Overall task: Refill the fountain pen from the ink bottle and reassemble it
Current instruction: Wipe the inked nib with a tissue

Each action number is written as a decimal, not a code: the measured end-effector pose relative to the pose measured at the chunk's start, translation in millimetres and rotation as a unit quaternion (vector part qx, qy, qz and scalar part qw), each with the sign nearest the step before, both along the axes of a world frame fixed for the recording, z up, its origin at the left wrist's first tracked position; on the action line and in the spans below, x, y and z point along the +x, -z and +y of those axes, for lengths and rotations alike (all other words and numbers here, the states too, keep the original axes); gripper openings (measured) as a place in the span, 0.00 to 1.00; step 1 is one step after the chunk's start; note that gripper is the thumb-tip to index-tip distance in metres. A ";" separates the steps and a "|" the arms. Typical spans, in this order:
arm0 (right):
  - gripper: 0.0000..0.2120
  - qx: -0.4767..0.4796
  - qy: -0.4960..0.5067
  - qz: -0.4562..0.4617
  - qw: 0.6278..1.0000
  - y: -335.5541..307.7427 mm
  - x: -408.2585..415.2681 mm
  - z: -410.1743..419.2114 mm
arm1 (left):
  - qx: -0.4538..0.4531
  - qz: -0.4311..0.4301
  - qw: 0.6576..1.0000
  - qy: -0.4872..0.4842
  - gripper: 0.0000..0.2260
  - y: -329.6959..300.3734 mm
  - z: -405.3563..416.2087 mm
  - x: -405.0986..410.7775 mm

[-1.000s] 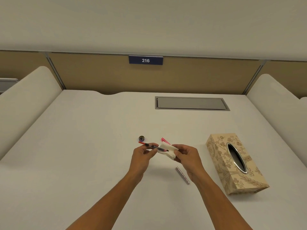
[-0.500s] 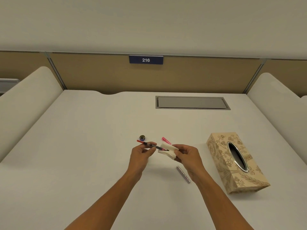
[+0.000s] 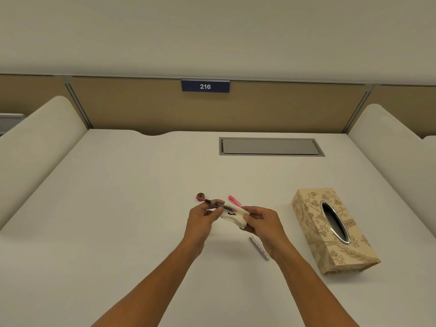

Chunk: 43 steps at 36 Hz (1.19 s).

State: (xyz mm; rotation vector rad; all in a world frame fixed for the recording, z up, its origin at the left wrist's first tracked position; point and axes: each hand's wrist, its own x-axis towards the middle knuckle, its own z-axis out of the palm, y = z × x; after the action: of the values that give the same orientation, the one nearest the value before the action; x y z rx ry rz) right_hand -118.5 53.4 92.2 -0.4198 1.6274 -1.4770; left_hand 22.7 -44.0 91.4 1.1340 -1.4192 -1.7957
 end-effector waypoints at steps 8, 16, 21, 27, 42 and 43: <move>0.11 -0.002 -0.010 -0.039 0.999 -1.9 -1.8 2.7 | -0.032 -0.006 0.999 0.015 0.09 4.9 -3.5 3.2; 0.11 -0.002 -0.011 -0.027 1.000 -3.9 -1.9 3.4 | -0.055 -0.028 0.998 0.014 0.08 5.8 -7.6 4.6; 0.11 0.000 -0.009 -0.016 1.000 -5.0 -2.0 4.6 | -0.050 -0.024 0.998 0.013 0.08 3.7 -10.3 5.0; 0.11 0.003 0.008 0.019 1.000 -2.0 -2.1 4.7 | -0.045 -0.005 0.999 0.000 0.08 3.1 -11.4 4.6; 0.16 0.010 0.062 -0.105 0.992 6.1 -4.8 -0.6 | 0.026 0.041 0.999 -0.023 0.06 -2.7 -1.0 -1.2; 0.17 0.004 0.059 -0.113 0.992 6.1 -5.2 -0.2 | 0.027 0.039 0.999 -0.026 0.06 -2.7 -0.8 -1.4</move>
State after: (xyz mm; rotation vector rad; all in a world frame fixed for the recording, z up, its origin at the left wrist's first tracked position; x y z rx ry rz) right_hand -123.6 53.1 86.1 -0.1460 1.4979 -1.5448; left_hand 21.3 -44.8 94.0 1.1051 -1.2920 -1.8328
